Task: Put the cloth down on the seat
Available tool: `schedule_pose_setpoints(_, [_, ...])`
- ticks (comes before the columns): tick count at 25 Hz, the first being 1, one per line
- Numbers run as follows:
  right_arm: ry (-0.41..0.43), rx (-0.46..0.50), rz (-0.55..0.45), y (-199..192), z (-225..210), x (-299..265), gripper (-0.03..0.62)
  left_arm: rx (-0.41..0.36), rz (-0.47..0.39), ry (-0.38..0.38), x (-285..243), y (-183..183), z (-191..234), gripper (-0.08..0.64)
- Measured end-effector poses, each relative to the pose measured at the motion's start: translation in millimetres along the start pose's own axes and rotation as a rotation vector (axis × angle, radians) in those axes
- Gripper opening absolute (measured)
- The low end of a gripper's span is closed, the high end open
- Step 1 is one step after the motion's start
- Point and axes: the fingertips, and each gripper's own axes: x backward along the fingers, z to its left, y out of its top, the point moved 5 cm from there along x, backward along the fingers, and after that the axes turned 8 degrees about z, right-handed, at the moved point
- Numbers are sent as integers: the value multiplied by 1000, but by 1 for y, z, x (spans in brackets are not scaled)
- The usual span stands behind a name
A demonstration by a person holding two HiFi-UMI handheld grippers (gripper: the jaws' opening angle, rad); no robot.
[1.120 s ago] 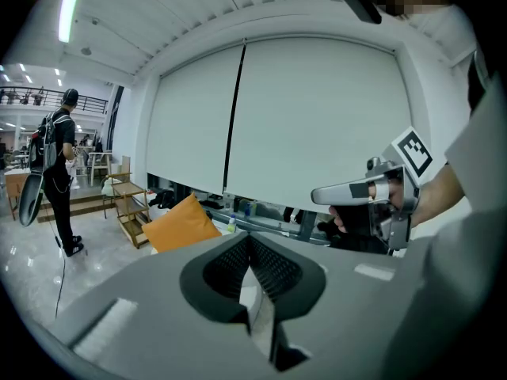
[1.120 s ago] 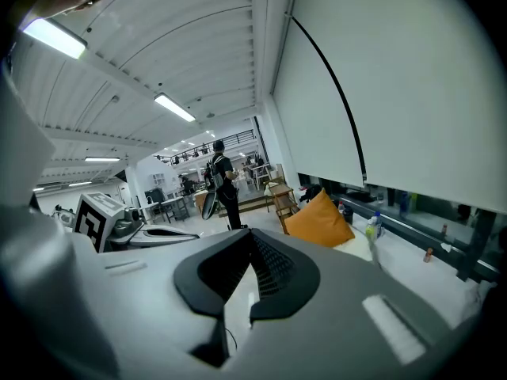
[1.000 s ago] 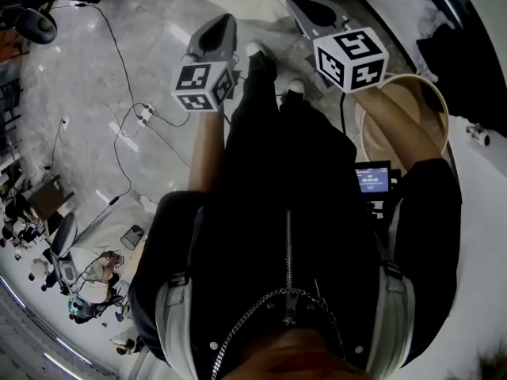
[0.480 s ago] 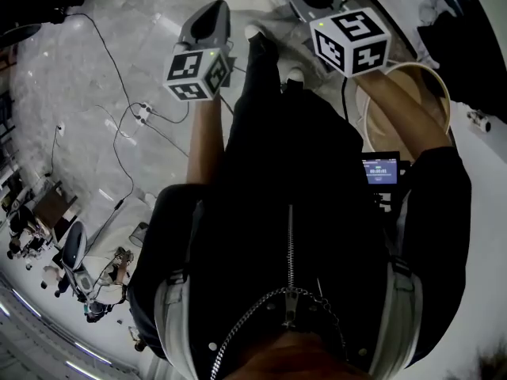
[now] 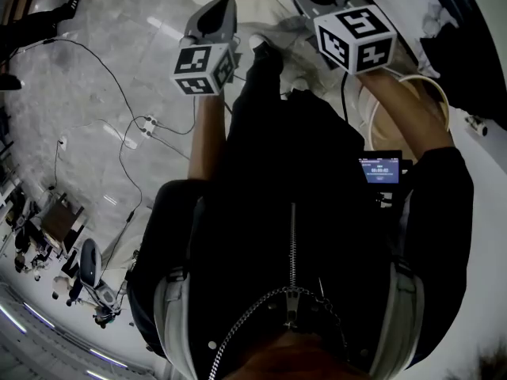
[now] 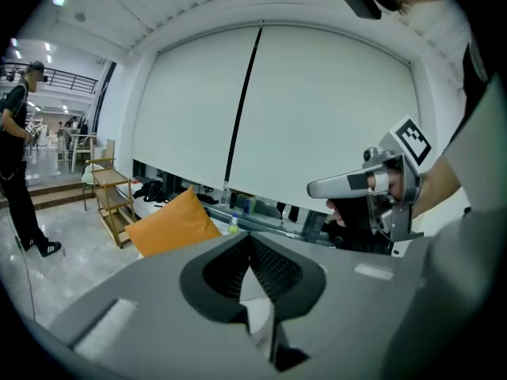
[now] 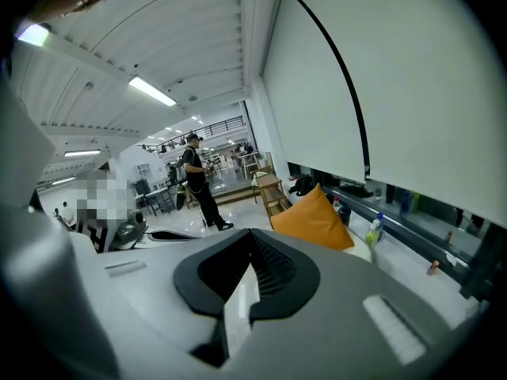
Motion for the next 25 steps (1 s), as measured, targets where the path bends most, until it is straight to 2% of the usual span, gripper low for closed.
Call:
schedule_pose_setpoints(5, [-18, -5, 30, 29, -14, -47, 2, 7, 6, -18, -26, 18, 49, 9])
schedule_pose_setpoints(12, [-33, -17, 72, 43, -19, -93, 2, 18, 24, -63, -51, 28, 94, 9])
schedule_pose_setpoints(21, [-25, -43, 106, 36, -39, -114, 2, 27, 49, -87, -80, 25, 101, 9])
schedule_pose_setpoints(25, [-22, -36, 108, 31, -59, -121, 2, 19, 19, -91, -94, 27, 100, 9])
